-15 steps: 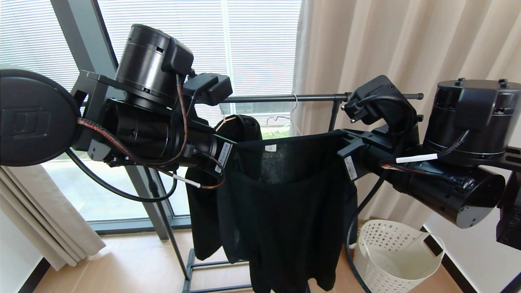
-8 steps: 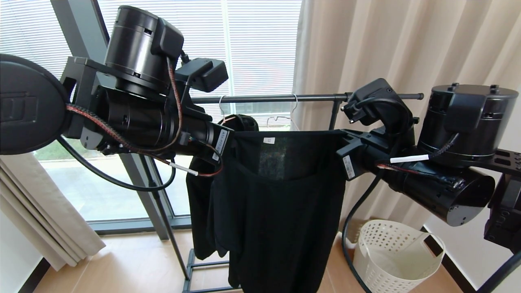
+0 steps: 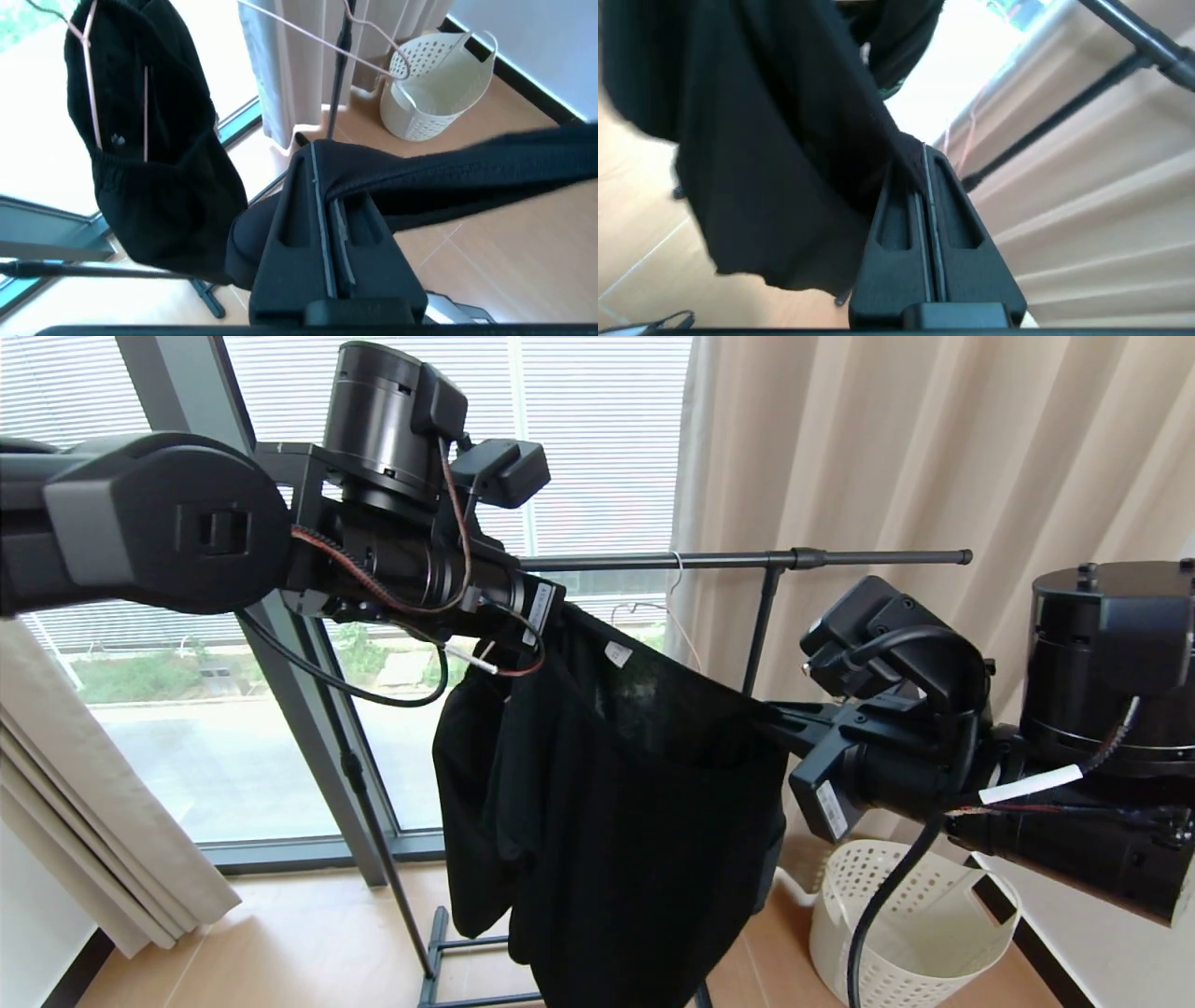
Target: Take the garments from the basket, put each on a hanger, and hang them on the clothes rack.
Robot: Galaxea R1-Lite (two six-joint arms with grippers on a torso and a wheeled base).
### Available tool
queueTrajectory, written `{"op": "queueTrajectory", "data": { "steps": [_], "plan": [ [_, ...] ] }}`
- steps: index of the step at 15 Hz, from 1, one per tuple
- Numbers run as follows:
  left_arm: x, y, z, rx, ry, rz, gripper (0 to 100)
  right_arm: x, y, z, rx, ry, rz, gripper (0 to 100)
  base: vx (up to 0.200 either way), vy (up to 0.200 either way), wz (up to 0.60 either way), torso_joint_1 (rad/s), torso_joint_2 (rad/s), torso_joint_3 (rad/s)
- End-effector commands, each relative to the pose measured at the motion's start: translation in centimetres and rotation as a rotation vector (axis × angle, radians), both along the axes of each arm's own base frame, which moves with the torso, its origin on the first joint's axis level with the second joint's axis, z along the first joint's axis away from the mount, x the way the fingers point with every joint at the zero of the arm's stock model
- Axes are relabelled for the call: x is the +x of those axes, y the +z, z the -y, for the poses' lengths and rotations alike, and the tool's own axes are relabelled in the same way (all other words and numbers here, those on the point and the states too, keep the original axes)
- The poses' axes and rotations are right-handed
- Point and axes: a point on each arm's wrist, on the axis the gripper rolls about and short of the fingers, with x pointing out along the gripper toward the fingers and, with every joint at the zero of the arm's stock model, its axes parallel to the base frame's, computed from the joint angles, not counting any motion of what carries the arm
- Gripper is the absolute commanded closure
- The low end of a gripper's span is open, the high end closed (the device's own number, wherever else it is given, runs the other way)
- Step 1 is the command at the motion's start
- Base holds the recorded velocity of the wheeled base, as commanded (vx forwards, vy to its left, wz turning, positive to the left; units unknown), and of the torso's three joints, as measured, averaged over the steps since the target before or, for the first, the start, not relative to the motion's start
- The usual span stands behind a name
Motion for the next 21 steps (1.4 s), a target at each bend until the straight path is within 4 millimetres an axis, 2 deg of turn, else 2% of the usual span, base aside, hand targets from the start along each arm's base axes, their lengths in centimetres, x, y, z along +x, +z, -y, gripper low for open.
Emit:
{"op": "queueTrajectory", "data": {
  "steps": [1, 3, 5, 8, 11, 14, 18, 19, 20, 21],
  "plan": [
    [2.3, -1.0, 1.4, 0.0, -0.049, 0.002, 100, -2.0, -0.3, -1.8, 0.032, 0.088, -0.035, 100, 0.0, 0.0, 0.0, 0.0, 0.0, 0.0],
    [2.9, -0.6, 2.2, -0.016, -0.115, 0.033, 100, -3.0, -1.1, -4.4, 0.079, 0.156, -0.097, 100, 0.0, 0.0, 0.0, 0.0, 0.0, 0.0],
    [3.1, 0.1, 2.9, -0.049, -0.165, 0.054, 100, -3.1, -1.1, -6.4, 0.175, 0.154, -0.165, 100, 0.0, 0.0, 0.0, 0.0, 0.0, 0.0],
    [2.8, 0.4, 3.3, -0.099, -0.277, 0.039, 100, -2.8, 0.3, -7.7, 0.309, 0.134, -0.201, 100, 0.0, 0.0, 0.0, 0.0, 0.0, 0.0],
    [2.7, 0.5, 3.4, -0.109, -0.303, 0.035, 100, -3.1, 1.3, -8.9, 0.407, 0.12, -0.231, 100, 0.0, 0.0, 0.0, 0.0, 0.0, 0.0],
    [2.6, 0.5, 3.3, -0.105, -0.301, 0.04, 100, -3.0, 0.9, -8.2, 0.355, 0.095, -0.216, 100, 0.0, 0.0, 0.0, 0.0, 0.0, 0.0],
    [2.3, 1.5, 1.3, -0.031, -0.212, 0.078, 100, 0.2, -1.1, -4.1, 0.068, -0.036, -0.08, 100, 0.0, 0.0, 0.0, 0.0, 0.0, 0.0],
    [1.8, 1.5, 0.9, 0.013, -0.17, 0.062, 100, 0.9, -1.2, -3.5, 0.039, -0.061, -0.068, 100, 0.0, 0.0, 0.0, 0.0, 0.0, 0.0],
    [1.0, 1.3, 0.3, 0.089, -0.11, 0.005, 100, 2.6, -1.2, -2.2, 0.015, -0.12, -0.045, 100, 0.0, 0.0, 0.0, 0.0, 0.0, 0.0],
    [0.3, 1.2, -0.2, 0.125, -0.095, -0.041, 100, 3.4, -1.0, -2.2, 0.018, -0.137, -0.039, 100, 0.0, 0.0, 0.0, 0.0, 0.0, 0.0]
  ]
}}
